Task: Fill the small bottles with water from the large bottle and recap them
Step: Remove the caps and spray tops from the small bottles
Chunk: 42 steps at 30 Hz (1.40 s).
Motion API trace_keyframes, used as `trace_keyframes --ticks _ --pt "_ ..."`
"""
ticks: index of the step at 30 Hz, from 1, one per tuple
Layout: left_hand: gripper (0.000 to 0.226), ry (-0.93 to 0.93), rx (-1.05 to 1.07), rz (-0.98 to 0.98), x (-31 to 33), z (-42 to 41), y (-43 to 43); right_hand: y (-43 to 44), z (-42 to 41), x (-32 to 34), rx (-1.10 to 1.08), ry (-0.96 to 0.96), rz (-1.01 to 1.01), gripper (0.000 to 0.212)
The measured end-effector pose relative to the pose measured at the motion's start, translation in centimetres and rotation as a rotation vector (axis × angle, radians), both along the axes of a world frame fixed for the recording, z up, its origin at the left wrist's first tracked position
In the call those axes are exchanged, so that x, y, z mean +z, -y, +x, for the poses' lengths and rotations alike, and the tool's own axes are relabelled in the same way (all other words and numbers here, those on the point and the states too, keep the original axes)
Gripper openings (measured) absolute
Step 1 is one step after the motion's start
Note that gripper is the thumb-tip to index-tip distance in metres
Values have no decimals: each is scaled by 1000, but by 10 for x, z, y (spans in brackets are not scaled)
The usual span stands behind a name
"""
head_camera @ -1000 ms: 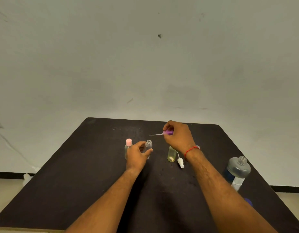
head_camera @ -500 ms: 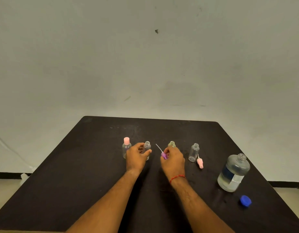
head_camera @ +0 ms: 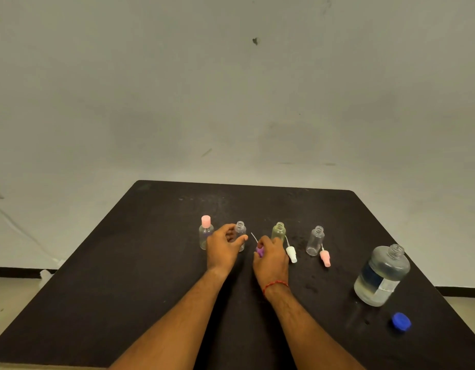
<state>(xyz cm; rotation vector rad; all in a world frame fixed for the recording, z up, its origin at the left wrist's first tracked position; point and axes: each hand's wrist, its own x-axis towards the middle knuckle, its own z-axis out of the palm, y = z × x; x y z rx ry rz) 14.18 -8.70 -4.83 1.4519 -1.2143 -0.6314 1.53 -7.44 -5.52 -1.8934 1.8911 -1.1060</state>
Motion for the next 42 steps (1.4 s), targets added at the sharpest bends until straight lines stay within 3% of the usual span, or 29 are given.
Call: trace_keyframes --ticks 13,19,30,42 --pt "35 10 11 22 -2 -2 5 4 2 -5 31 -4 -24 16" --pt "56 24 12 32 -2 -3 4 2 -1 -4 34 8 -37 19" --pt "66 45 -3 41 0 0 -6 0 -2 -4 40 8 -54 20" --pt "55 36 49 -59 3 10 -31 -10 1 12 92 9 -195 22"
